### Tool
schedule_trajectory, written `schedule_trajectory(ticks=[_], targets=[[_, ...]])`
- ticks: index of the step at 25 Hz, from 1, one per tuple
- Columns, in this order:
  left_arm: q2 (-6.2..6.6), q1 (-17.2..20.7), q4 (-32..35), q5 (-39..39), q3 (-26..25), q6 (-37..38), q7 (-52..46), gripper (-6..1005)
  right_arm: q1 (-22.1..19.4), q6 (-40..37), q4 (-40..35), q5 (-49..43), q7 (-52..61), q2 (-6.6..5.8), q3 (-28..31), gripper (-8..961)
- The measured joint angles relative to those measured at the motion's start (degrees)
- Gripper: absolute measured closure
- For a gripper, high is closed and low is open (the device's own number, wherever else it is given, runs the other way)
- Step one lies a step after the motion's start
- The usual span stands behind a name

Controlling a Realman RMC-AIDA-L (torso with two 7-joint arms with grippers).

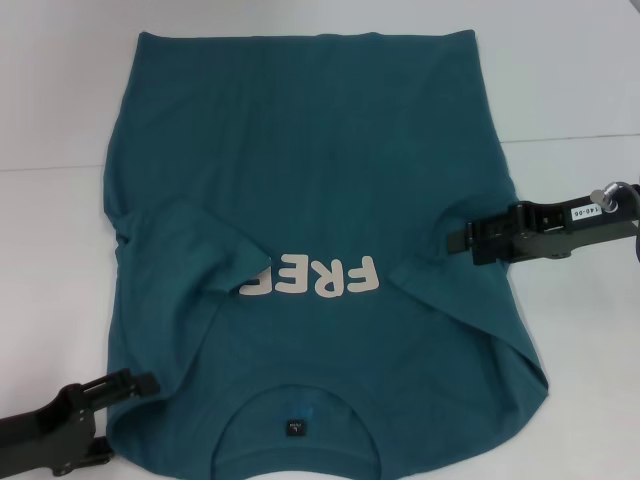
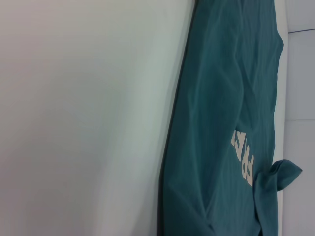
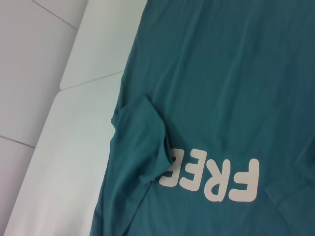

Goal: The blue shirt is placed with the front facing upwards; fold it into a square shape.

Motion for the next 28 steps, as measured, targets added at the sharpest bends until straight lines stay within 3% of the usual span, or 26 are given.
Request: schedule_trajectory(ticks=[9,28], targets=[[0.22,-0.6,0.0,-0.5,-0.9,0.9,0.6,92,-0.5,-0.7,0.0,0.0,-0.5,-0.07,1.4,345],[0.66,-0.4,-0.4,-0.5,-0.9,0.1,3.3,834,-0.8,-0.9,0.2,0.1,-1.5,-0.09,2.9,345]])
